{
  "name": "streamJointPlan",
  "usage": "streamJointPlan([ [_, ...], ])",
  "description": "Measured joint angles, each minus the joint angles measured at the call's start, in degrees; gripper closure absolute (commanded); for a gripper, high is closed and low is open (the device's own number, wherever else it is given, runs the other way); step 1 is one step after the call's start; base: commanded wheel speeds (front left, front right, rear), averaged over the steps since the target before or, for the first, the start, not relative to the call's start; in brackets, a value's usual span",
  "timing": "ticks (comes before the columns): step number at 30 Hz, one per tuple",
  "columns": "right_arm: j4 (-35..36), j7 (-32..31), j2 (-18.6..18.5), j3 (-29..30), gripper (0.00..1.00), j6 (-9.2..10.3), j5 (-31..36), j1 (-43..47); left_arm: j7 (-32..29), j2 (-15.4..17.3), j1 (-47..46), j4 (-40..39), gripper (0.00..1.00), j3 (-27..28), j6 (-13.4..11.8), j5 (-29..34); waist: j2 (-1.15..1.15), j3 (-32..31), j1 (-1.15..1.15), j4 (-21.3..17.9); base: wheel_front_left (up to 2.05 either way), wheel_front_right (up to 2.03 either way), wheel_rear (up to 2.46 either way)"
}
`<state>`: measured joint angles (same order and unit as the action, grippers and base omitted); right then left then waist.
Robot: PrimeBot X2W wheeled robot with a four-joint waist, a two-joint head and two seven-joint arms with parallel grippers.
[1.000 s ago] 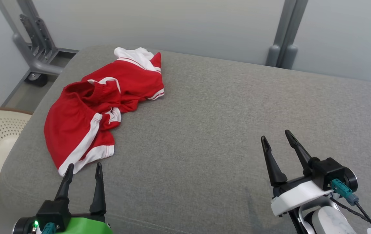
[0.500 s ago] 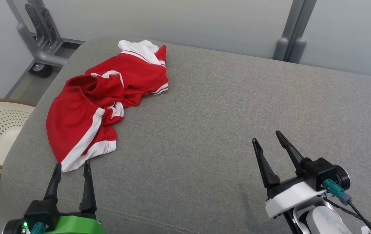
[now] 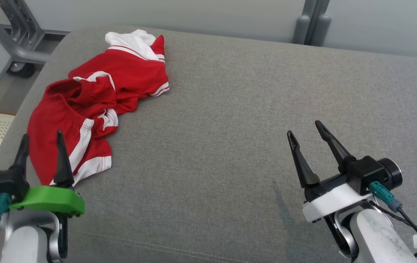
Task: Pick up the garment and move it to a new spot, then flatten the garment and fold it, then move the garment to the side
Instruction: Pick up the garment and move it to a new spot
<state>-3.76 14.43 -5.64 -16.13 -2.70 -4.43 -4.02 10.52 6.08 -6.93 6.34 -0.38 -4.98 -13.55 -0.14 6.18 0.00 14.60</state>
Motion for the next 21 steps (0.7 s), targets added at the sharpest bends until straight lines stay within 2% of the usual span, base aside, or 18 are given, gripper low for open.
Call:
streamJointPlan([
  [6,1.31,0.01,-0.69,-0.71,0.0,-0.34,1.33,-2.34,-3.9,0.25,-5.17,5.05,0.0,2.59,-0.08,-2.96,0.0,3.22,0.0,-1.92,0.0,0.0,0.0],
  [8,1.6,0.01,-1.23,-0.8,0.0,-0.83,1.54,-3.11,-4.93,0.31,-6.81,6.65,0.0,3.14,-0.09,-3.21,0.0,4.47,0.0,-2.64,0.0,0.0,0.0],
  [21,3.12,0.11,-3.5,0.2,0.0,-1.0,2.32,-6.77,-9.75,0.91,-16.22,18.15,0.0,4.7,-0.66,-3.88,0.0,13.0,0.0,-7.21,0.0,0.0,0.0],
])
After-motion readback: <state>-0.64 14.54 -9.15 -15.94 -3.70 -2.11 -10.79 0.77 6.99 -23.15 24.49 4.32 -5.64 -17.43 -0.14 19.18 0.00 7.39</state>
